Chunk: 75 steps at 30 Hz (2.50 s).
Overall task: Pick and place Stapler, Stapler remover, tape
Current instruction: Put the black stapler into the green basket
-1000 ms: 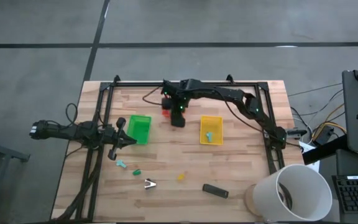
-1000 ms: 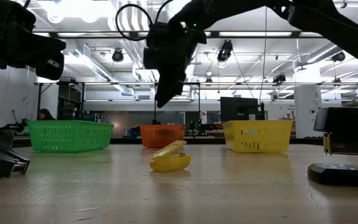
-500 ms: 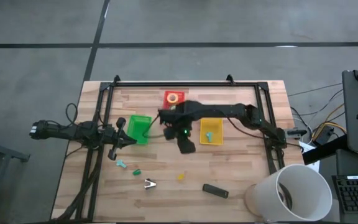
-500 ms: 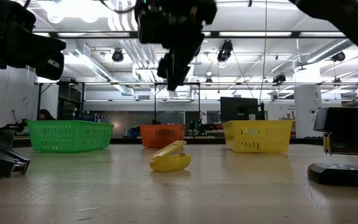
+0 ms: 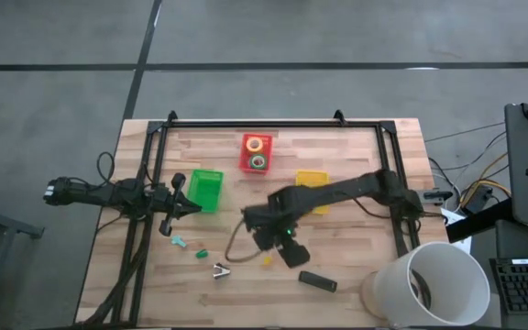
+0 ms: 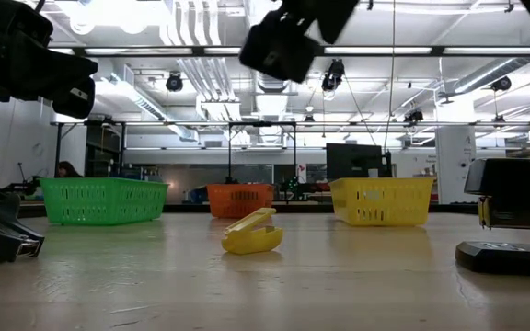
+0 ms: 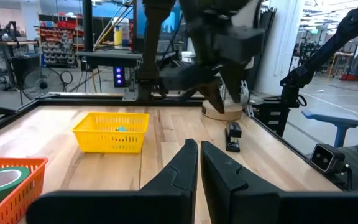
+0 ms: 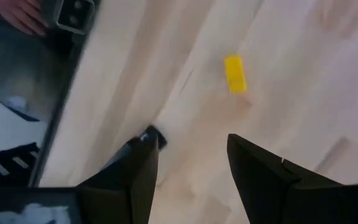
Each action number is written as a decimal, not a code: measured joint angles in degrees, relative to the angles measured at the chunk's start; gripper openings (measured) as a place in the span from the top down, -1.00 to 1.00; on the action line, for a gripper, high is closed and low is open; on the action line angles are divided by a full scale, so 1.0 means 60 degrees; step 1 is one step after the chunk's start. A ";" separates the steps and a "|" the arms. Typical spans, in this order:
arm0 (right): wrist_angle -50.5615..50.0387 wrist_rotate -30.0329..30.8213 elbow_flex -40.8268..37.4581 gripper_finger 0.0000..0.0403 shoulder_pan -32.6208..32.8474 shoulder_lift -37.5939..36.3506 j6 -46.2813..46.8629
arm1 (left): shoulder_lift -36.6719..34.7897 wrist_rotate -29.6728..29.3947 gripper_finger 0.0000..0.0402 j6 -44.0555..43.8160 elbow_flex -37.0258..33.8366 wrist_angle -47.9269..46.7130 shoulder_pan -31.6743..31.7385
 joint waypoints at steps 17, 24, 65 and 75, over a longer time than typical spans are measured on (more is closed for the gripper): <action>0.3829 0.2756 -0.6447 0.07 0.1452 -0.4326 0.4323 | -0.0001 -0.0002 0.88 0.0000 0.0000 0.0004 -0.0001; 0.5085 0.2633 -0.8482 0.07 0.2355 -0.5251 0.6561 | 0.0000 -0.0003 0.88 0.0000 0.0000 0.0001 0.0000; 0.3901 0.2704 -0.6286 -0.17 0.3898 -0.1871 0.8650 | 0.0062 0.0001 0.88 0.0000 0.0000 0.0004 0.0002; 0.4058 0.2950 -0.6548 0.29 0.3876 -0.1846 0.8307 | 0.0084 -0.0002 0.88 0.0000 0.0000 0.0000 -0.0002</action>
